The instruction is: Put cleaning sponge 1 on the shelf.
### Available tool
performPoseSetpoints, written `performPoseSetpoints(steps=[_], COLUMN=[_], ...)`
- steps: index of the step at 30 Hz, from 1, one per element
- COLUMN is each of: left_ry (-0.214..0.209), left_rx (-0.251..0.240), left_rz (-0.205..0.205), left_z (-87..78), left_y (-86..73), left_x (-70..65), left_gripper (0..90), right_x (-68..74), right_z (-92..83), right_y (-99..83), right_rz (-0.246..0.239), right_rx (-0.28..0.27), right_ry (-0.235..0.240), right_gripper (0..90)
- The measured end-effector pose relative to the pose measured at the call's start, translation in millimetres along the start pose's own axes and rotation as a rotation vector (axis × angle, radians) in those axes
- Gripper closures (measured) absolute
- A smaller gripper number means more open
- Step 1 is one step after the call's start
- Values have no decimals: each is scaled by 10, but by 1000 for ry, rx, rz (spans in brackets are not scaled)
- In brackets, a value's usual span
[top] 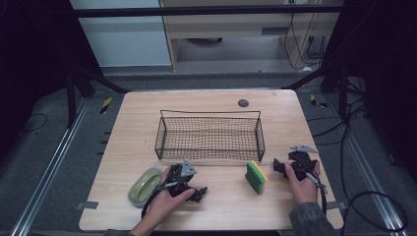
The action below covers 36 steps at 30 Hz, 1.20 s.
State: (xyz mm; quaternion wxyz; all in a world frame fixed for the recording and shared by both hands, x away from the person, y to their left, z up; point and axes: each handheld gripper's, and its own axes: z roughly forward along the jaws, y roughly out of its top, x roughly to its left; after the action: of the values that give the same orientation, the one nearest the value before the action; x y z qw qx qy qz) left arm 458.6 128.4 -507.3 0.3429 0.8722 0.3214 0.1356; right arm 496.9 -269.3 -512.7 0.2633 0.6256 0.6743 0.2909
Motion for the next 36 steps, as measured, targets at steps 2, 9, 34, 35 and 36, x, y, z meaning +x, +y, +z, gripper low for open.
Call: performPoseSetpoints(steps=[2, 9, 34, 35, 36], left_ry=[-1, -22, 247, 261, 266], left_rx=[7, -52, 47, 46, 48], left_rz=[3, 40, -55, -58, -68], left_z=[-8, -150, -1620, -1650, -1679], left_y=[-1, 24, 52, 44, 33], left_x=[2, -27, 684, 716, 746], left_gripper=[0, 34, 50, 57, 55], right_x=[2, 1, -13, -11, -10], right_z=[-2, -2, -32, -31, -33], right_y=[1, 1, -27, -27, -29], right_rz=[3, 4, -34, -33, -33], right_rx=[2, 2, 1, 1, 0], right_ry=[2, 3, 34, 33, 32], right_gripper=[4, 4, 7, 7, 7])
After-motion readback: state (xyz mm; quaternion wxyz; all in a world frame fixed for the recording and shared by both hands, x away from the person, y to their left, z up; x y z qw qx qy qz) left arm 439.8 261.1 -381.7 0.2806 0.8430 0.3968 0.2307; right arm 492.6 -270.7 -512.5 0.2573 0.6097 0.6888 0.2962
